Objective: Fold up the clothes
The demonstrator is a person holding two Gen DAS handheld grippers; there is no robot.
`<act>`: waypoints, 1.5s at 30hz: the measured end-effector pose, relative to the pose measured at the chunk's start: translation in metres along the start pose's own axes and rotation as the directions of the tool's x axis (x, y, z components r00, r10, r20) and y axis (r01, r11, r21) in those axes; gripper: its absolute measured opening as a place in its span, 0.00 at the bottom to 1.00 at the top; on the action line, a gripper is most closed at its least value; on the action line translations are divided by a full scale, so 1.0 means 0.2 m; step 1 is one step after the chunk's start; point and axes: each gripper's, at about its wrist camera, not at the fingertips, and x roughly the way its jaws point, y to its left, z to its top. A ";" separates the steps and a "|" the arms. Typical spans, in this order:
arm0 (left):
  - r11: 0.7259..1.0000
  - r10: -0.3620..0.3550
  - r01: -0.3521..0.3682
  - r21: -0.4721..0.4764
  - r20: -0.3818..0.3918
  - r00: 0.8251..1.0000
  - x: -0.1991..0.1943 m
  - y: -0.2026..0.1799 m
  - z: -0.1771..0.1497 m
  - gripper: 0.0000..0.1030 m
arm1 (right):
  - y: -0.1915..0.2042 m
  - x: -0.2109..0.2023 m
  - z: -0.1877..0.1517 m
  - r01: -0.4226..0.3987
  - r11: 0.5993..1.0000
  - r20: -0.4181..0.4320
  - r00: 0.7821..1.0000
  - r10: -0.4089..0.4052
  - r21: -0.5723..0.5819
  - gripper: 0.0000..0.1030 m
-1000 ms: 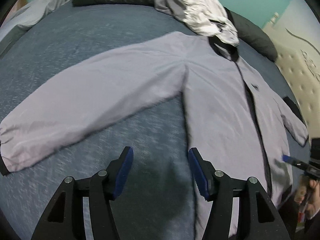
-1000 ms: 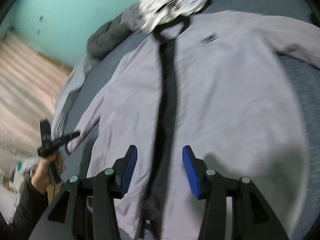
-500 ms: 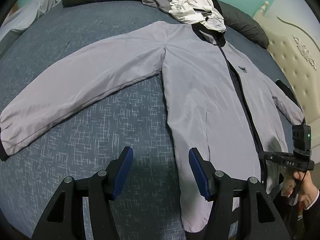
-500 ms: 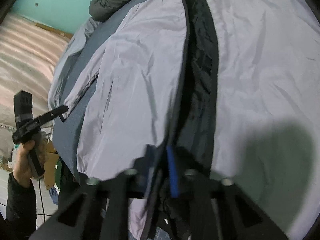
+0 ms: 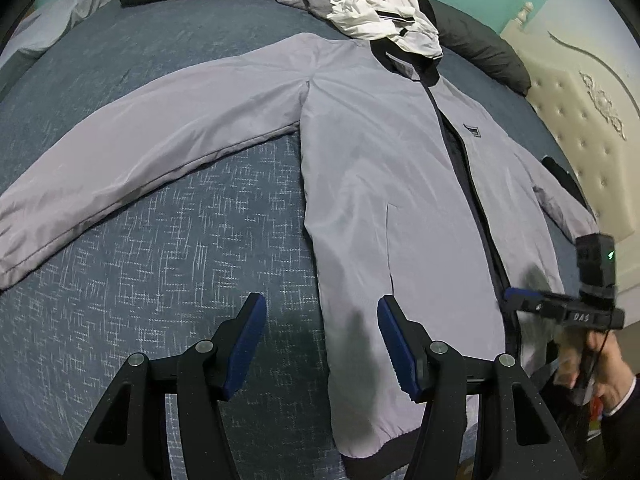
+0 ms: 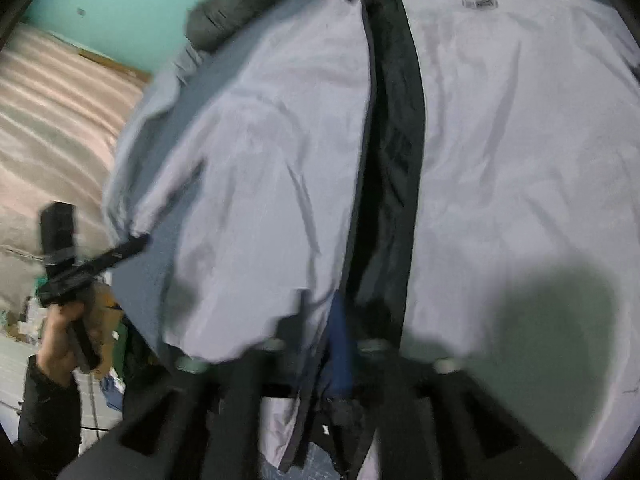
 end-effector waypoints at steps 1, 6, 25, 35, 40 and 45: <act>1.000 -0.001 0.001 -0.002 0.001 1.000 0.00 0.00 0.00 0.60 | 0.00 0.01 0.00 -0.008 1.000 0.000 1.000 0.008 0.001 0.53; 1.000 0.008 -0.008 -0.010 0.001 1.000 -0.02 0.01 -0.01 0.60 | 0.00 0.08 -0.02 -0.037 0.999 -0.001 0.999 0.037 0.018 0.46; 0.999 -0.004 0.010 0.039 -0.134 0.991 0.16 -0.12 -0.09 0.60 | -0.02 0.04 -0.01 0.023 1.000 -0.030 0.999 -0.023 -0.017 0.04; 0.998 -0.053 0.059 0.026 -0.199 0.979 0.26 -0.15 -0.16 0.57 | -0.02 0.01 0.00 0.074 0.995 -0.022 0.997 -0.075 -0.067 0.07; 0.997 -0.047 0.057 0.045 -0.207 0.977 0.26 -0.16 -0.18 0.52 | -0.02 -0.11 0.03 0.055 0.997 0.032 0.998 -0.053 -0.050 0.11; 0.998 -0.043 0.051 0.048 -0.147 0.988 0.20 -0.19 -0.15 0.51 | -0.10 -0.29 0.05 0.054 0.998 0.103 0.993 -0.051 -0.023 0.12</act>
